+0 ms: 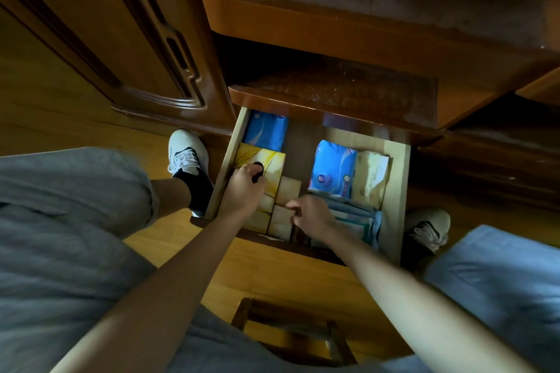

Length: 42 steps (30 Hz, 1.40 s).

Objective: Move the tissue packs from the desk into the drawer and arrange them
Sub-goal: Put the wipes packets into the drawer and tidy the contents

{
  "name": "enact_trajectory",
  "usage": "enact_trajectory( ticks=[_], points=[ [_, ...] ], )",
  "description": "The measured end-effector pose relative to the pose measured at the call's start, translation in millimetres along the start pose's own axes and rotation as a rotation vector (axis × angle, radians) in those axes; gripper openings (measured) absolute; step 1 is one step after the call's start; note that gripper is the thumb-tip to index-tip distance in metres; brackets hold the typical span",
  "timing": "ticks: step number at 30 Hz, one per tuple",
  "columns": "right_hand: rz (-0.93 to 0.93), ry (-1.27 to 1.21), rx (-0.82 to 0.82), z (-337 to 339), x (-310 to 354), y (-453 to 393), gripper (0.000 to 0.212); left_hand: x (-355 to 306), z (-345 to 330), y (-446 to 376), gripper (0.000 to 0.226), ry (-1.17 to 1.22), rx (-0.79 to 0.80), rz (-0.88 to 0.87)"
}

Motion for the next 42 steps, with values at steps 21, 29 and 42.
enact_trajectory(
  ticks=[21,29,42],
  points=[
    [-0.224,-0.19,-0.149,56.4,-51.0,78.8,0.025,-11.1,-27.6,51.9,0.054,-0.794,0.281,-0.135],
    [-0.29,-0.172,-0.157,84.9,-60.5,118.8,0.022,-87.8,-2.7,90.4,0.051,-0.725,0.12,-0.329],
    [0.31,0.063,-0.761,420.6,177.9,180.1,0.017,-427.8,198.2,172.0,0.018,-0.356,-0.579,-1.155]
  ],
)
Point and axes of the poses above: each hand's wrist, its own y-axis away from the middle knuckle, its own z-axis out of the back of the hand, x = y × z, the point moved 7 cm from there along -y, towards the middle knuckle, and after that the axes turned 5 degrees about z, right-handed, at the moved point
